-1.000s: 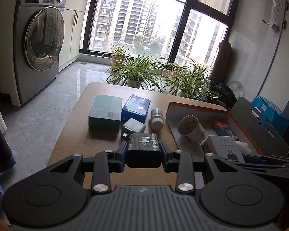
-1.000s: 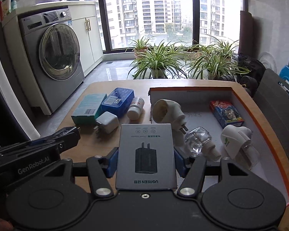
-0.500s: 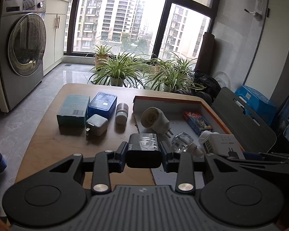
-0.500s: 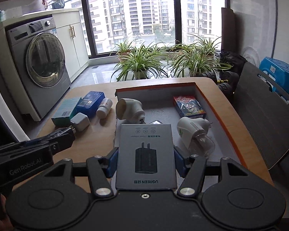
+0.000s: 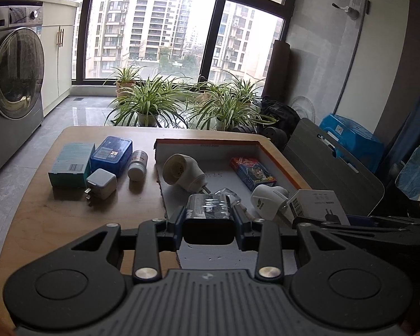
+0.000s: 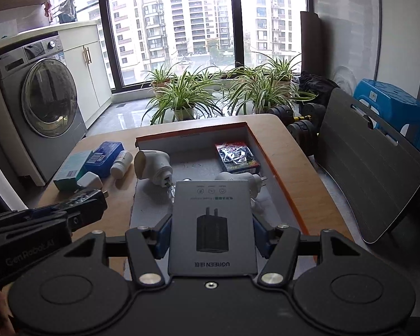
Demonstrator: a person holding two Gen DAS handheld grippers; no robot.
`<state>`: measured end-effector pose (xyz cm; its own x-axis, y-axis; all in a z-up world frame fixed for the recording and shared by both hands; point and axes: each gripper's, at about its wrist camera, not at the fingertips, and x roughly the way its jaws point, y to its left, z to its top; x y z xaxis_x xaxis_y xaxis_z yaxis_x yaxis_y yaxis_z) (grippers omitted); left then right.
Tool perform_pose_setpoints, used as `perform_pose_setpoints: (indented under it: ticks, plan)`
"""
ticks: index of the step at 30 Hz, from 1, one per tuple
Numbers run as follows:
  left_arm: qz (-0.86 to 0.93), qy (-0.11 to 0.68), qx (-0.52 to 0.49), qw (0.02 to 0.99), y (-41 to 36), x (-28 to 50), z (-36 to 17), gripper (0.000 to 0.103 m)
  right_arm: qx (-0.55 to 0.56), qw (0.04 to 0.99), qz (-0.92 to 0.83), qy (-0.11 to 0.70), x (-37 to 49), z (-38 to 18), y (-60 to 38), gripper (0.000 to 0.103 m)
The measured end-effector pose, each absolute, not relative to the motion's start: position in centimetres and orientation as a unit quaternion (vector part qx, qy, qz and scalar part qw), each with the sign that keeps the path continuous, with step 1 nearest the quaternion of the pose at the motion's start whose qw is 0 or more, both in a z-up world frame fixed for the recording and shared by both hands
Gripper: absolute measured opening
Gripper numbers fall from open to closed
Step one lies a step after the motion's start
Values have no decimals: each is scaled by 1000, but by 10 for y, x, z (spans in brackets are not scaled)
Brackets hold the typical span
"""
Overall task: Organize rigid objects
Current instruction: 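Carry the black charger over the tray with the left gripper while the right carries the box, then hold the black charger above the tray with the left gripper while the right holds the box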
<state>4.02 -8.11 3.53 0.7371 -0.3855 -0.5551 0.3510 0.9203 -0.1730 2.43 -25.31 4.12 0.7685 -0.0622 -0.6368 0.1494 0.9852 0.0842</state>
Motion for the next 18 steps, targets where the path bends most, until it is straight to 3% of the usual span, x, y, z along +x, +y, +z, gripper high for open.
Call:
perform_pose_setpoints:
  ticks: [18]
  plan:
    - [-209,320,-27,924,-107,39,23,36,73,935,-68,340,18,32,-285,70]
